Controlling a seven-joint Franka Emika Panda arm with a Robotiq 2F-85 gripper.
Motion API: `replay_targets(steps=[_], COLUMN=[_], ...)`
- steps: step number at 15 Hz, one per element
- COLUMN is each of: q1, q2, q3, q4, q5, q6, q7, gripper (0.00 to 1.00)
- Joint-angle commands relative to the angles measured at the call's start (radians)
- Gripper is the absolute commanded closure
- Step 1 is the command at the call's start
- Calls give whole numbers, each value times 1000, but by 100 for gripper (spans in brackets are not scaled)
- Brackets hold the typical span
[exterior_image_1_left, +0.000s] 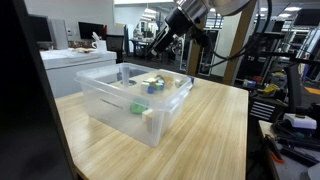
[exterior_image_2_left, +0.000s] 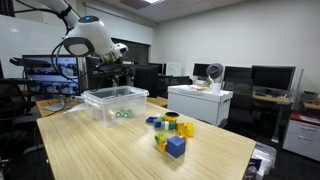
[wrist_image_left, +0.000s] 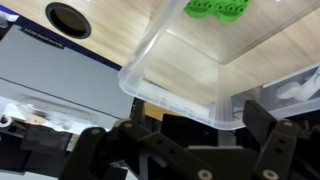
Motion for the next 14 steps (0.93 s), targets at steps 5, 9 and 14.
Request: replay_targets(steps=[5,9,14], q1=[-135,-151,-172], q2=[164,278,319], q3=[-165,-265,-306], q4=[179,159,160], q5=[-31,-123,-272], q6=[53,116,56], q7=[91,228,61], gripper=[0,0,0])
